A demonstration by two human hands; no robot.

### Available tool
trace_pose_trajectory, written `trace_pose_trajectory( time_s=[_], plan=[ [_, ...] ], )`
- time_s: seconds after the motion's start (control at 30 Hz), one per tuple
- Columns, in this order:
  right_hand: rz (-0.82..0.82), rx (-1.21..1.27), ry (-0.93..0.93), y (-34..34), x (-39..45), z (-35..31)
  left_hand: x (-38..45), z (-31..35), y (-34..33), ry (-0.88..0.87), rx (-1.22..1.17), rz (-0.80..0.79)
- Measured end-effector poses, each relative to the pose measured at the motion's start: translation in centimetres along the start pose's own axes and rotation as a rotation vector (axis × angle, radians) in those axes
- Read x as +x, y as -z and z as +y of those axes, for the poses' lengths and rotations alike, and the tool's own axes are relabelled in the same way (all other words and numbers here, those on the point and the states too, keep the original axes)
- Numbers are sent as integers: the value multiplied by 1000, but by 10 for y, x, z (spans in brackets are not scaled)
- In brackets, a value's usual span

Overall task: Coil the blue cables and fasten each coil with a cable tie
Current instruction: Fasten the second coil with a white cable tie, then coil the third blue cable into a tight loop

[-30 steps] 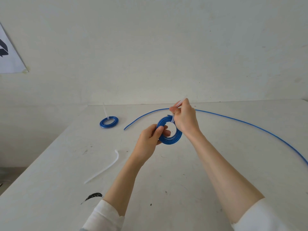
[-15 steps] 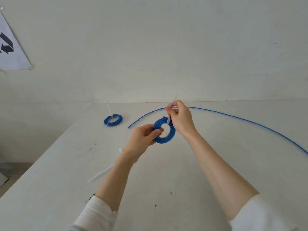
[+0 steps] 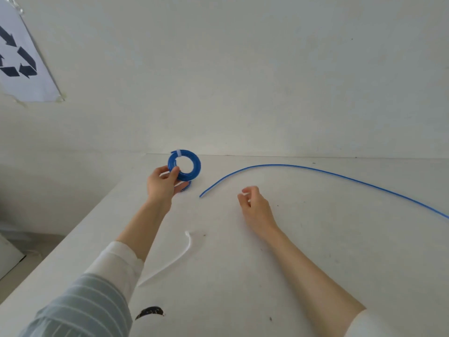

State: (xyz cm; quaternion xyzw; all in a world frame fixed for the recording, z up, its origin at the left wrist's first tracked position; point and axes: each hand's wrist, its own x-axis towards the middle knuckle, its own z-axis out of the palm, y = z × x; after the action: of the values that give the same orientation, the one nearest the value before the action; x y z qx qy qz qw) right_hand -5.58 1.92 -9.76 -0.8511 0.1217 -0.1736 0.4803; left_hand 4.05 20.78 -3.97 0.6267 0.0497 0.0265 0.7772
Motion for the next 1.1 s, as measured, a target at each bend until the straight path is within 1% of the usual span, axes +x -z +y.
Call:
trace_pose_trajectory(
  time_s=[0.1,0.17,0.2,0.23,0.3,0.37,0.4,0.47,0.53,0.57,0.67,0.77,0.83,0.87,0.9,0.93,0.97,1.0,1.03,1.1],
  plan=[
    [31,-22,24,-2,3,9,25,-12,6,26,11,40],
    [36,-22,38,-3,4,12,37,-23,12,9,101,58],
    [38,-21,43,-3,5,13,41,-28,15,-35,174,80],
    [39,-18,44,-3,5,14,45,-32,19,-107,257,108],
    [38,-9,40,-4,6,15,49,-37,25,-332,463,136],
    [35,-10,37,-4,7,15,49,-43,27,-557,702,97],
    [32,-13,37,-5,7,15,48,-46,26,-624,810,77],
    [26,-15,36,-5,7,14,45,-51,24,-672,1002,45],
    [20,-15,34,-4,6,14,43,-54,22,-668,1131,2],
    [19,-17,34,-4,5,14,42,-54,22,-648,1153,-12],
    [15,-18,29,-3,5,13,41,-53,21,-599,1212,-11],
    [9,-18,37,-2,4,13,43,-53,19,-549,1340,-4],
    [10,-15,38,-2,4,12,42,-52,16,-565,1393,46],
    [11,-14,38,-2,5,12,39,-52,11,-610,1373,64],
    [18,-10,34,-2,5,12,35,-51,3,-662,1321,30],
    [30,-1,28,-3,6,13,28,-51,-7,-692,1264,-60],
    [47,11,19,-2,6,13,20,-52,-18,-671,1229,-161],
    [68,29,12,-2,7,13,12,-55,-29,-593,1243,-248],
    [90,54,3,-1,7,13,5,-58,-39,-497,1316,-297],
    [143,125,-22,2,8,13,-5,-61,-50,-357,1457,-318]
  ],
)
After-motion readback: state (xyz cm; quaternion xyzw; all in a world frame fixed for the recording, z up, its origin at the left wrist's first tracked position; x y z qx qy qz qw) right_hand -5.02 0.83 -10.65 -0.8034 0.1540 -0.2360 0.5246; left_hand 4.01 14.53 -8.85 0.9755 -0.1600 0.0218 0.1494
